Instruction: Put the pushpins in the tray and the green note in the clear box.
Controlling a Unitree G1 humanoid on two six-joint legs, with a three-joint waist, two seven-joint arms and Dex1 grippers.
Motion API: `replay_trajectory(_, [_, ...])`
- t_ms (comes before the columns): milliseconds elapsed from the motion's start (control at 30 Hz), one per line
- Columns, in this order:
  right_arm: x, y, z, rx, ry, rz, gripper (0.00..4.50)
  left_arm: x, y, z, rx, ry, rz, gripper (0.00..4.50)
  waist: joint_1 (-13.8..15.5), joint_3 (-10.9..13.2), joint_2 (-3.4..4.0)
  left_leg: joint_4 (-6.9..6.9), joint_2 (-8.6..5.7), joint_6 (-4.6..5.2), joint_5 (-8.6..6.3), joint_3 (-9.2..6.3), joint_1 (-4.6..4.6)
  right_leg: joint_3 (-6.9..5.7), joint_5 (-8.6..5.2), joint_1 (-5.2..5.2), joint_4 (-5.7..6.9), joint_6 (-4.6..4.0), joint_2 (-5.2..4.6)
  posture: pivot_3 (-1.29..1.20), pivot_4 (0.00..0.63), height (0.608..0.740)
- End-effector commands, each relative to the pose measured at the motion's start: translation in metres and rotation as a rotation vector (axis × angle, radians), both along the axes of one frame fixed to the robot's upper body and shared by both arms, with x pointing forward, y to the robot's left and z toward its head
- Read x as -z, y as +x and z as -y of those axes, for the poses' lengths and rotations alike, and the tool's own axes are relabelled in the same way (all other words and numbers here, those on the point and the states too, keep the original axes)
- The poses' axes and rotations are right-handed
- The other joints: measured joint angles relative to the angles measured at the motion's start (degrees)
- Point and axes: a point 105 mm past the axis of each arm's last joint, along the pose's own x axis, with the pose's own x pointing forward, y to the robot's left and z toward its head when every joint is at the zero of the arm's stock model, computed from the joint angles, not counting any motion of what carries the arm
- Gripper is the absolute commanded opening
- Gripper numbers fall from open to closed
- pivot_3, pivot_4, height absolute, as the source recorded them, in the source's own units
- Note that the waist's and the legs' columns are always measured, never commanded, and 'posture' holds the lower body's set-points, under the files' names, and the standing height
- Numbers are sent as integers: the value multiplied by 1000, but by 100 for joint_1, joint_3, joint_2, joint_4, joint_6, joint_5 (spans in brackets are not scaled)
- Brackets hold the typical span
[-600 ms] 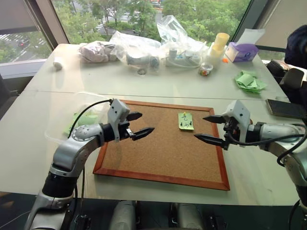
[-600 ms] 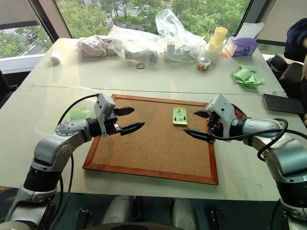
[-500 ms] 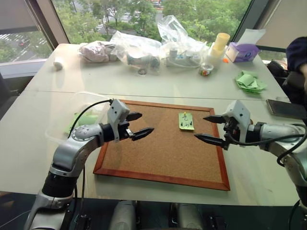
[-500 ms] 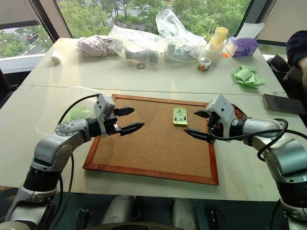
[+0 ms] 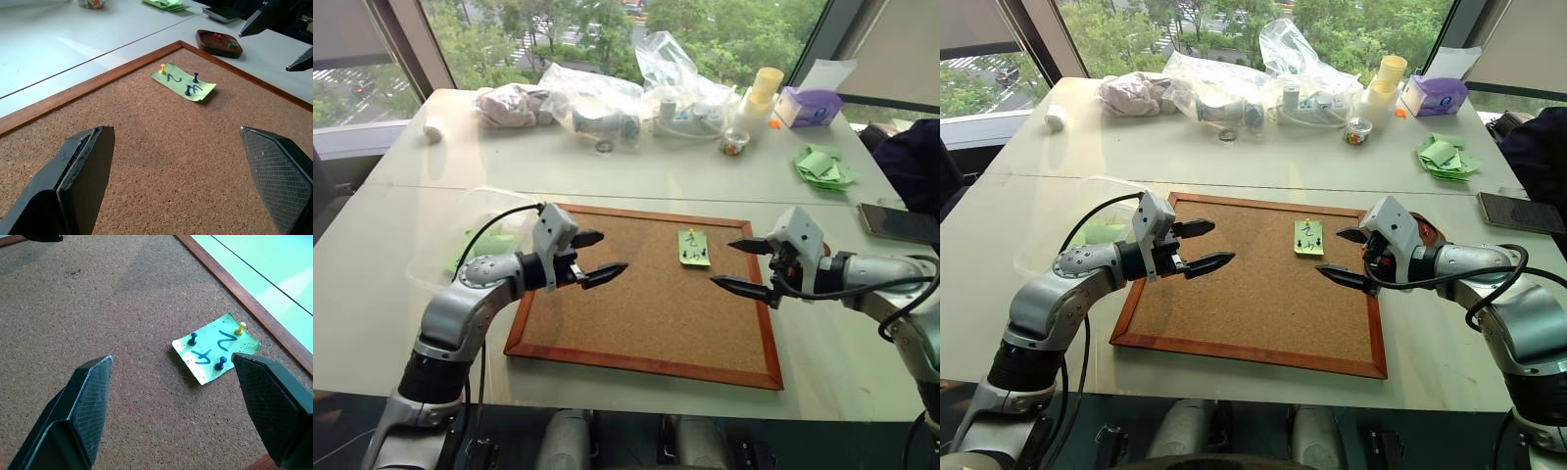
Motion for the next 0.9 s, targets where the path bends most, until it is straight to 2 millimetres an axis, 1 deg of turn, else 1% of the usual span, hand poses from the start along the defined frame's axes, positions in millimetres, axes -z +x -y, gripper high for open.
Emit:
replay_trajectory(33, [-10, 0, -3, -19, -6, 50, 4028, -9, -3, 6, 30, -4, 44, 4475, 0, 0, 0, 0, 0, 0, 0, 0, 0, 0, 0, 0, 0, 0, 0, 0, 150, 740])
replay_trajectory(333, [-9, 3, -6, -30, -6, 56, 4028, -8, -3, 12, 48, -10, 74, 4475, 5, 0, 0, 0, 0, 0, 0, 0, 0, 0, 0, 0, 0, 0, 0, 0, 150, 740])
replay_trajectory(433, [-9, 4, -7, -34, -6, 58, 4028, -6, -3, 15, 60, -12, 76, 3746, 0, 0, 0, 0, 0, 0, 0, 1, 0, 0, 0, 0, 0, 0, 0, 0, 150, 740])
replay_trajectory(533, [-10, 6, -8, -36, 0, 68, 4028, 0, -6, 22, 96, -5, 74, 2324, -1, 0, 0, 0, 0, 0, 0, 1, 0, 0, 0, 0, 0, 0, 0, 0, 150, 740])
replay_trajectory(633, [-11, 12, -10, -24, 29, 83, 4028, 7, -6, 31, 122, 22, 91, 1042, 0, 0, 0, 1, -1, 0, 0, 2, 0, 0, 0, 0, 0, 0, 0, 0, 150, 740])
replay_trajectory(700, [-11, 18, -9, 1, 40, 94, 4028, 11, -3, 36, 121, 11, 87, 30, 3, 0, 0, 1, -2, 0, 0, 6, 0, 0, 0, 0, 0, 0, 0, 0, 150, 740])
replay_trajectory(767, [-10, 25, -8, 26, 36, 97, 4028, 16, -1, 40, 123, 9, 79, 30, 1, 0, 0, 2, -2, 0, 0, 6, -1, 0, 0, 0, 0, 0, 0, 0, 150, 740])
replay_trajectory(900, [0, 50, -10, 100, 41, 88, 4028, 41, 6, 48, 91, 30, 42, 30, -8, -1, 0, 3, -3, 0, 1, 10, 2, -1, 0, 2, 1, 0, 1, 0, 150, 740])
